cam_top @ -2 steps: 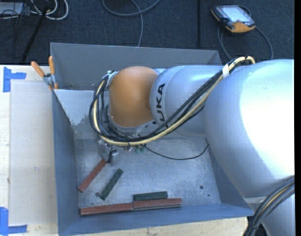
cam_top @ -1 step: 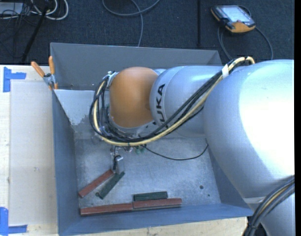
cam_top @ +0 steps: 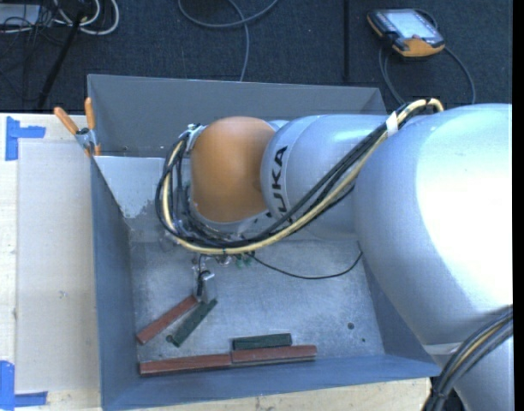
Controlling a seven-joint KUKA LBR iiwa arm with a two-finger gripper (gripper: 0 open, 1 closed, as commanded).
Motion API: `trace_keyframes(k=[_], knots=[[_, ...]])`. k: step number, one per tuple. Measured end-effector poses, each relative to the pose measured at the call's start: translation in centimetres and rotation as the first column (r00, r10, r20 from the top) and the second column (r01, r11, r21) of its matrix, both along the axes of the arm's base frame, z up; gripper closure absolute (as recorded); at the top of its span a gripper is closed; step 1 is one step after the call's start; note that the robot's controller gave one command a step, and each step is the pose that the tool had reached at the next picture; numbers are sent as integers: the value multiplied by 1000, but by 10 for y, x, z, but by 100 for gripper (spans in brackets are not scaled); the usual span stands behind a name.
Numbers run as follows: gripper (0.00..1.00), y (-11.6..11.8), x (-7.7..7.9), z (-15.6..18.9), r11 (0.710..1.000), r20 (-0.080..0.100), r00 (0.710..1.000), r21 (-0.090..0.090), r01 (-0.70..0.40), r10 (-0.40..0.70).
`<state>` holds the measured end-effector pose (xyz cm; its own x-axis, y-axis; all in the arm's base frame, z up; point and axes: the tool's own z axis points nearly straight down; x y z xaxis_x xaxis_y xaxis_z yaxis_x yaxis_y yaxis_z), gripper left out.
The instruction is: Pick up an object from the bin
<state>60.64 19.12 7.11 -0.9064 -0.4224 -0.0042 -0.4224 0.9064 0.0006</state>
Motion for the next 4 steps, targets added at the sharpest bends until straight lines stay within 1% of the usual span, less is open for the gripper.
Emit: trace_keyframes(k=[1,2,3,4], knots=[[0,-1,-10,0,997,1,997,-2,-77,77],[100,11,-65,-1,928,-4,928,-1,-373,373],[0,12,-62,1,929,9,929,-1,-371,371],[0,11,-62,1,929,9,929,-1,-371,371]])
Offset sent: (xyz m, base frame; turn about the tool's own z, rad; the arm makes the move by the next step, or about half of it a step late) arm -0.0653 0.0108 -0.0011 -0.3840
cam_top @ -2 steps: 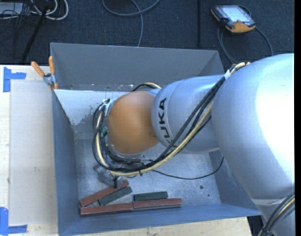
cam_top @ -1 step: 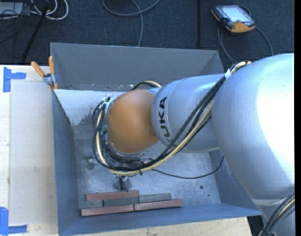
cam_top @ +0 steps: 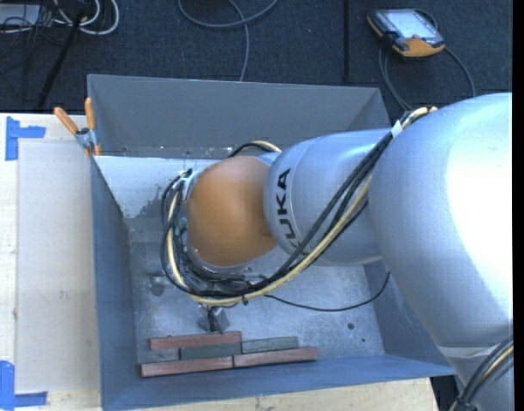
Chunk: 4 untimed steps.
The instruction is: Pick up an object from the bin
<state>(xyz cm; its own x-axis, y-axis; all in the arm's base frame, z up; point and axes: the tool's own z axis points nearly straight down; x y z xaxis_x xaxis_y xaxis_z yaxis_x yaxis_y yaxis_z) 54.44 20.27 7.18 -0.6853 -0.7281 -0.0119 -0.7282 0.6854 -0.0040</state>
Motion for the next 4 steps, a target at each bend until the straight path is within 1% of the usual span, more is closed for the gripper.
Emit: trace_keyframes(k=[1,2,3,4], knots=[[0,-44,-16,3,999,13,999,7,42,-42],[0,-64,-32,21,1000,21,1000,-3,-12,12],[0,-35,-55,11,992,-8,992,-3,-128,128],[0,-46,-64,2,995,-7,995,-5,95,-95]])
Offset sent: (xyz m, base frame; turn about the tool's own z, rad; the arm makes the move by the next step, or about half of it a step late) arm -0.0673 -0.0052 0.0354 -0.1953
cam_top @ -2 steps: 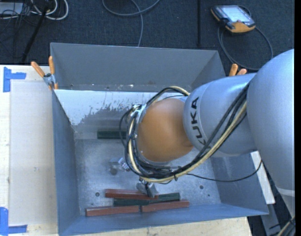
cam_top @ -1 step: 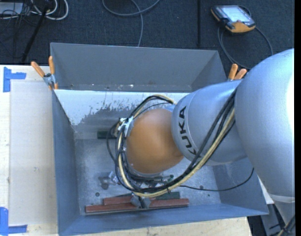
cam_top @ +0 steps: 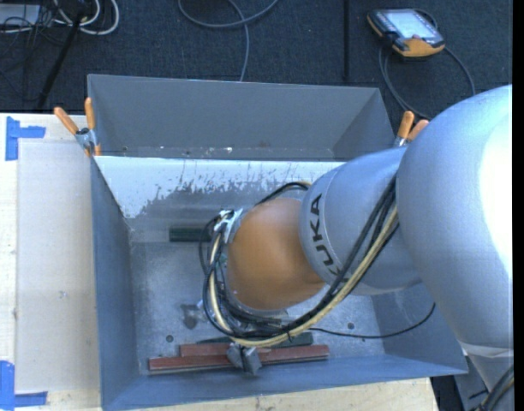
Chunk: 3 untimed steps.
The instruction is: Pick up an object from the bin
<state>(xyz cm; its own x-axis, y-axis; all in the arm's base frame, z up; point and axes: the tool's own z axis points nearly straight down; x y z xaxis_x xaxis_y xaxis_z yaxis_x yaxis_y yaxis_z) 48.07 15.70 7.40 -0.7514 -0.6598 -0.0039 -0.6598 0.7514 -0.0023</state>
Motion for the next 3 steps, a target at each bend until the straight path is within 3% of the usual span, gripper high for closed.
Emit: trace_keyframes(k=[1,3], knots=[[100,58,-8,5,979,1,979,3,205,-205],[100,59,-8,5,979,1,979,3,203,-203]])
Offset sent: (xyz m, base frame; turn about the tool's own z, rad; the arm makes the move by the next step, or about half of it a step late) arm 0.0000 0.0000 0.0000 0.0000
